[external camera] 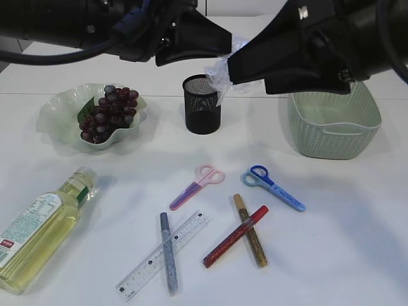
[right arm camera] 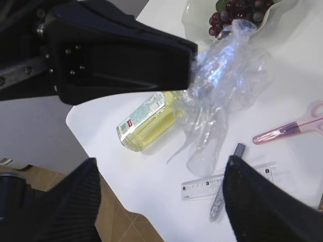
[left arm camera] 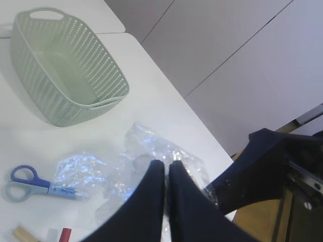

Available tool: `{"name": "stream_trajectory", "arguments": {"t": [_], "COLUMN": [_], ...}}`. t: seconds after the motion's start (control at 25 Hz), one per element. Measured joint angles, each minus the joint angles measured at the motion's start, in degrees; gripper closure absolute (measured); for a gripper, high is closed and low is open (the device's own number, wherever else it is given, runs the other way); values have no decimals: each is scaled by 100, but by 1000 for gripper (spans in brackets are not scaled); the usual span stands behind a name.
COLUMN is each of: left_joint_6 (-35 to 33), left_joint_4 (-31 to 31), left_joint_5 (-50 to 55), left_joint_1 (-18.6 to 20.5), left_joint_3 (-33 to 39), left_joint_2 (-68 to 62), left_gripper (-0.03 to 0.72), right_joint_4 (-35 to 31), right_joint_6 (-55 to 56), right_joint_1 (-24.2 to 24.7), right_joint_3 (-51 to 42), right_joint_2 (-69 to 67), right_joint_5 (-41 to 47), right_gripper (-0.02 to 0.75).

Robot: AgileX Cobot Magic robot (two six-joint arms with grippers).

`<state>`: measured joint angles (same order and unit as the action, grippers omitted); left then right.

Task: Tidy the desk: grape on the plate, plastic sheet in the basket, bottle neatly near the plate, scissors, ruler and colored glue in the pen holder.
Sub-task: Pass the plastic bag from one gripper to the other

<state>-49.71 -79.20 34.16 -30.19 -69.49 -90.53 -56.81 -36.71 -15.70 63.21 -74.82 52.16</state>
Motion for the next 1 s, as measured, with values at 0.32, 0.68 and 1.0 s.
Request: {"name": "stream_trajectory", "arguments": {"t": [0.32,0.68,1.0], "left_joint_6": [0,0,0], "left_joint_4": [-77,-77,-100], "left_joint_5": [311,402,402], "left_joint_1": [0,0,0], "left_joint_3": [0,0,0], "left_joint_2": [-13,-13,-13], "left_gripper": [694,694,694], "right_joint_4": [-147,-261,-250], "right_joint_6": [-152,-219,-383], "right_joint_1": [0,0,0], "right_joint_3": [0,0,0], "right_joint_2": [-166,-403,-403], "right_joint_5": [-187,-246,-295], "right_gripper": [164,414,680]}}
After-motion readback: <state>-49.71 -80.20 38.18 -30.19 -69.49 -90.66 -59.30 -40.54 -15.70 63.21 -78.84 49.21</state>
